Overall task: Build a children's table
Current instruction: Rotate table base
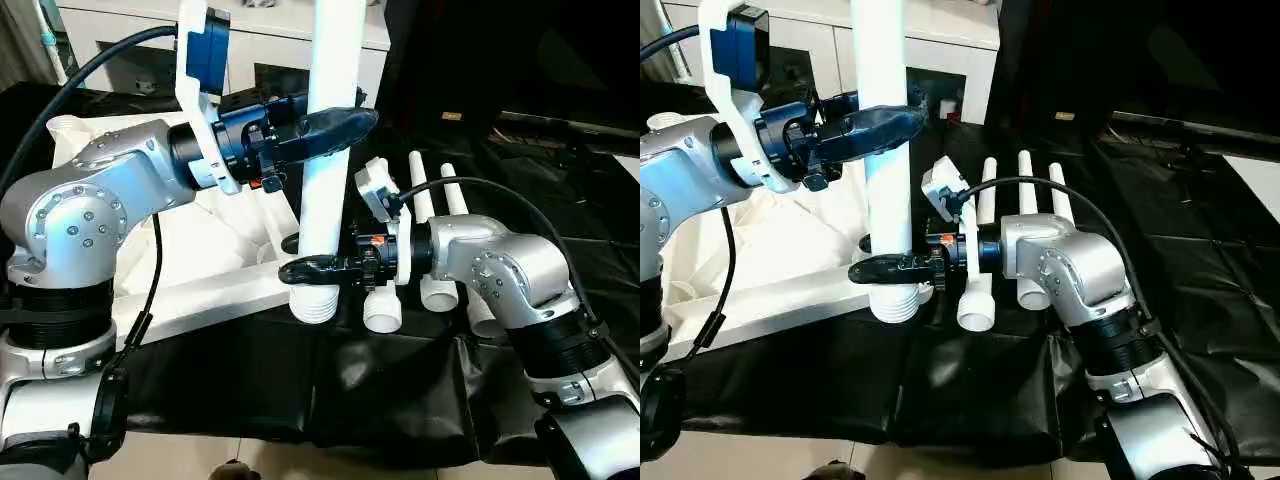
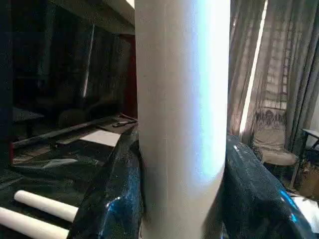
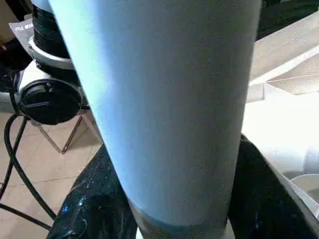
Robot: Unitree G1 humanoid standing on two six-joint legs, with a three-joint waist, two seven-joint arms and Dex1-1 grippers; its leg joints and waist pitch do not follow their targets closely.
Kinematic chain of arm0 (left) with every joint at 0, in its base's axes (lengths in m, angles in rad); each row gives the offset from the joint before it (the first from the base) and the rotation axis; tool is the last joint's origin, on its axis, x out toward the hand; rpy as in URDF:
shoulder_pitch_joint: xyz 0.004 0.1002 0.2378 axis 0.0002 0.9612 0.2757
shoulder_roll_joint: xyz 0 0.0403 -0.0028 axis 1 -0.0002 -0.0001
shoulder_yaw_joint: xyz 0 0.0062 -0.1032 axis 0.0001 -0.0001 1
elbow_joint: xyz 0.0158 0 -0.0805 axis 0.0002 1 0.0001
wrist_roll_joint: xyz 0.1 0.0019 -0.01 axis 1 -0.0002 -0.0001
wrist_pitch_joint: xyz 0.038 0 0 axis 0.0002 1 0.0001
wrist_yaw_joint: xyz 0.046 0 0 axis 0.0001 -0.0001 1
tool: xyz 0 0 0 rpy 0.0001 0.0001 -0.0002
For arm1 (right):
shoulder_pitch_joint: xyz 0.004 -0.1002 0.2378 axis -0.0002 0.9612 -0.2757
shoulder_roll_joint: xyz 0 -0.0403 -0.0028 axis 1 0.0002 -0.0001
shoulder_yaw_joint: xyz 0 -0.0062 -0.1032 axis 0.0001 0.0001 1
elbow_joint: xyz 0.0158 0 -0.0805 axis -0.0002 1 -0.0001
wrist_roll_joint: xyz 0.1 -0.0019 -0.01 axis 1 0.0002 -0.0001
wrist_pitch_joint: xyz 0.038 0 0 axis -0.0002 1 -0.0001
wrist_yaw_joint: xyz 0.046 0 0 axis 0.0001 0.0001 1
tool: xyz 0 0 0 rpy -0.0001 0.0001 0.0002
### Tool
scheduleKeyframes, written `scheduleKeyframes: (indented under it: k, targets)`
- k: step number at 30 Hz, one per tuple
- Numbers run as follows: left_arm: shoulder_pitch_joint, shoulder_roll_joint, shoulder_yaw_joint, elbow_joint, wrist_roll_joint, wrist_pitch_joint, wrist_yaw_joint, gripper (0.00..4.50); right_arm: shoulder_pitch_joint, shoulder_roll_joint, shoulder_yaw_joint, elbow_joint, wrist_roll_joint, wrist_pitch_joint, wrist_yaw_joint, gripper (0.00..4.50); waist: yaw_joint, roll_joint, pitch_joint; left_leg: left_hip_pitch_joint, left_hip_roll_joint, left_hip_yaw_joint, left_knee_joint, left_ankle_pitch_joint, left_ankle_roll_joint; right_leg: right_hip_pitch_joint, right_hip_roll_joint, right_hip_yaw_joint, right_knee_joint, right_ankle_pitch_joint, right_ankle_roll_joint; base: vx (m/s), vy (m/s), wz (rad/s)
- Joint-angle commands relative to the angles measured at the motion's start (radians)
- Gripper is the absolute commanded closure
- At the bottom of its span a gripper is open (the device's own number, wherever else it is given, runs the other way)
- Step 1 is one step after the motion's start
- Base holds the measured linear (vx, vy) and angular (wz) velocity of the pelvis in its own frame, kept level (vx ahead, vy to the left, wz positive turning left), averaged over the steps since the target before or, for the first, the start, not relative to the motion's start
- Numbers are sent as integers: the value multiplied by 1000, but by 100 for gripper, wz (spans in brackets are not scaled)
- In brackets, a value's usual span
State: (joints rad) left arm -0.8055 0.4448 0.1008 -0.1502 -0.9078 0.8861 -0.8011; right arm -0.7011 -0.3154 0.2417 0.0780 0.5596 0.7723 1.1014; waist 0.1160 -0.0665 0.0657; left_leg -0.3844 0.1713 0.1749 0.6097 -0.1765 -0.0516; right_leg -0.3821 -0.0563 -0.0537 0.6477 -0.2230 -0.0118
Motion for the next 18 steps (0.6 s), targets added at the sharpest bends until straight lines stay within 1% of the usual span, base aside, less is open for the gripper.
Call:
scheduleKeyframes:
  k: [1, 3, 4, 5, 7, 8, 9, 10, 11, 12, 13, 14, 15, 16, 17, 18]
  targets:
    - [-26, -4, -18, -33, -10, -8, -24, 275, -13, -5, -23, 6, 0, 2, -8, 246, 2, 17, -77, 24, 56, -19, -67, -82, -55, 49, -87, 50, -59, 15, -212, 0, 0, 0]
    - [-23, -1, -21, -40, -6, -13, -31, 275, -12, -4, -24, 6, 1, 2, -9, 246, 2, 16, -76, 24, 56, -19, -68, -85, -55, 49, -87, 50, -59, 12, -212, 0, 0, 0]
    - [-21, -5, -13, -47, -26, -1, -27, 219, -9, -5, -27, 2, 2, 0, -11, 246, 2, 18, -76, 24, 56, -19, -68, -88, -55, 48, -87, 50, -60, 10, -211, 0, 0, 0]
    - [-21, -7, -9, -50, -35, 6, -23, 205, -7, -5, -29, -1, 3, 0, -12, 246, 2, 17, -76, 24, 56, -19, -67, -88, -55, 49, -87, 50, -60, 10, -211, 0, 0, 0]
    - [-20, -12, 2, -53, -57, 22, -14, 205, -1, -5, -38, -8, 8, 2, -18, 246, 3, 17, -77, 24, 56, -19, -67, -87, -57, 48, -87, 50, -59, 14, -214, 0, 0, 0]
    - [-19, -19, 16, -50, -73, 30, -1, 184, 6, -7, -52, -18, 17, 5, -25, 248, 5, 22, -77, 24, 55, -20, -67, -88, -59, 49, -88, 50, -58, 16, -216, 0, 0, 0]
    - [-19, -20, 19, -48, -75, 31, 2, 168, 7, -7, -56, -21, 20, 6, -27, 249, 4, 20, -77, 24, 55, -19, -67, -89, -59, 49, -87, 50, -58, 20, -217, 0, 0, 0]
    - [-19, -25, 34, -39, -83, 32, 15, 162, 17, -10, -78, -36, 35, 13, -35, 250, 4, 19, -77, 24, 55, -20, -67, -90, -58, 49, -87, 50, -58, 27, -220, 0, 0, 0]
    - [-19, -27, 38, -35, -85, 32, 19, 162, 20, -11, -86, -42, 42, 16, -38, 250, 5, 19, -78, 24, 56, -20, -67, -89, -56, 50, -87, 50, -58, 30, -221, 0, 0, 0]
    - [-17, -24, 48, -33, -95, 35, 18, 162, 27, -10, -96, -59, 52, 24, -46, 251, 8, 31, -77, 23, 54, -22, -67, -95, -59, 50, -88, 50, -57, 25, -220, 0, 0, 0]
    - [-15, -28, 65, -24, -111, 40, 26, 154, 40, -11, -110, -87, 69, 35, -53, 253, 8, 32, -78, 24, 55, -23, -68, -101, -63, 49, -86, 49, -58, 28, -215, 0, 0, 0]
    - [-16, -32, 74, -16, -117, 37, 28, 138, 49, -13, -117, -103, 78, 39, -54, 254, 8, 28, -79, 25, 54, -22, -67, -103, -63, 50, -85, 48, -58, 36, -217, 0, 0, 0]
    - [-16, -39, 86, -8, -126, 30, 27, 123, 59, -15, -124, -121, 88, 43, -57, 255, 10, 40, -79, 24, 54, -24, -68, -106, -65, 50, -86, 48, -57, 40, -219, 0, 0, 0]
    - [-19, -48, 103, 6, -147, 29, 30, 117, 69, -15, -131, -138, 97, 47, -60, 255, 11, 33, -79, 25, 54, -23, -67, -113, -65, 50, -86, 48, -59, 39, -221, 0, 0, 0]
    - [-20, -50, 108, 10, -153, 31, 32, 116, 71, -15, -133, -141, 99, 48, -60, 257, 13, 41, -78, 25, 54, -25, -68, -119, -69, 50, -86, 47, -57, 36, -223, 0, 0, 0]
    - [-22, -63, 124, 23, -177, 36, 48, 117, 78, -14, -139, -152, 107, 50, -62, 259, 14, 36, -78, 26, 54, -24, -68, -126, -72, 50, -86, 48, -60, 28, -223, 0, 0, 0]
